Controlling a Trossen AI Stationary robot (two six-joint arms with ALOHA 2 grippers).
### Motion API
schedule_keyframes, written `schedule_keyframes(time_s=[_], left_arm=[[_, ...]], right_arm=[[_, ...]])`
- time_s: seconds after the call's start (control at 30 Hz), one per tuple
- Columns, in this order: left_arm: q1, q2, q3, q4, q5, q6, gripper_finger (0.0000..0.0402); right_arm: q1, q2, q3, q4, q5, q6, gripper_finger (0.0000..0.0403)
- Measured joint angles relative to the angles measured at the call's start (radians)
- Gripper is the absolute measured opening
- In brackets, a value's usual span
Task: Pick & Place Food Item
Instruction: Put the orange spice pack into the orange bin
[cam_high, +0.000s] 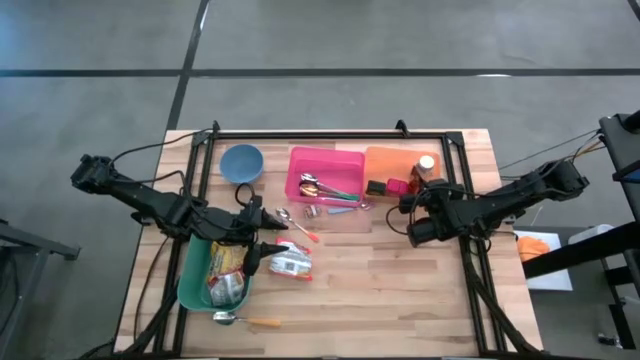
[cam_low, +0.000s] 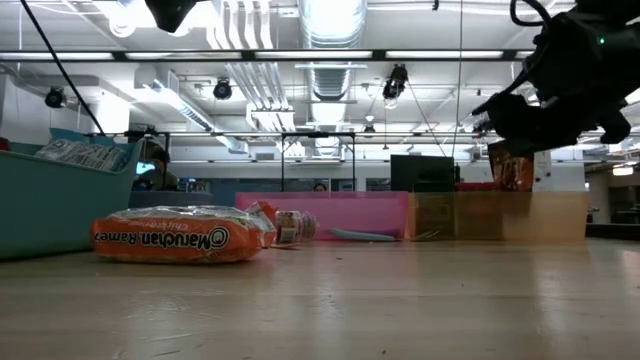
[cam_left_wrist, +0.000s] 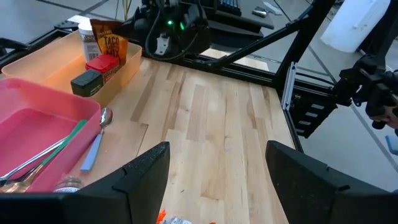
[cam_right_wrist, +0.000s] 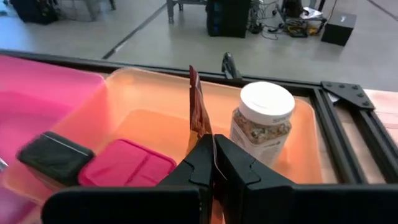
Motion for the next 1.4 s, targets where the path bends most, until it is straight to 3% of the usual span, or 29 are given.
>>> schedule_keyframes(time_s=[0.43,0.8,1.4], left_arm=[[0.000,0.000,0.000,-0.003,0.000,0.000,0.0266],[0.000,0.000,0.000,-0.009,0.000,0.000,0.0266],[0.000,0.000,0.000,-0.011,0.000,0.000,0.0266]], right_arm=[[-0.067,0.000,-0.047,-0.019,-0.111,0.042,0.0008],[-0.077,0.000,-0.059,-0.036,-0.132,0.083,0.0008],[-0.075,0.000,-0.015,-0.026,-0.226,-0.109,0.0013]])
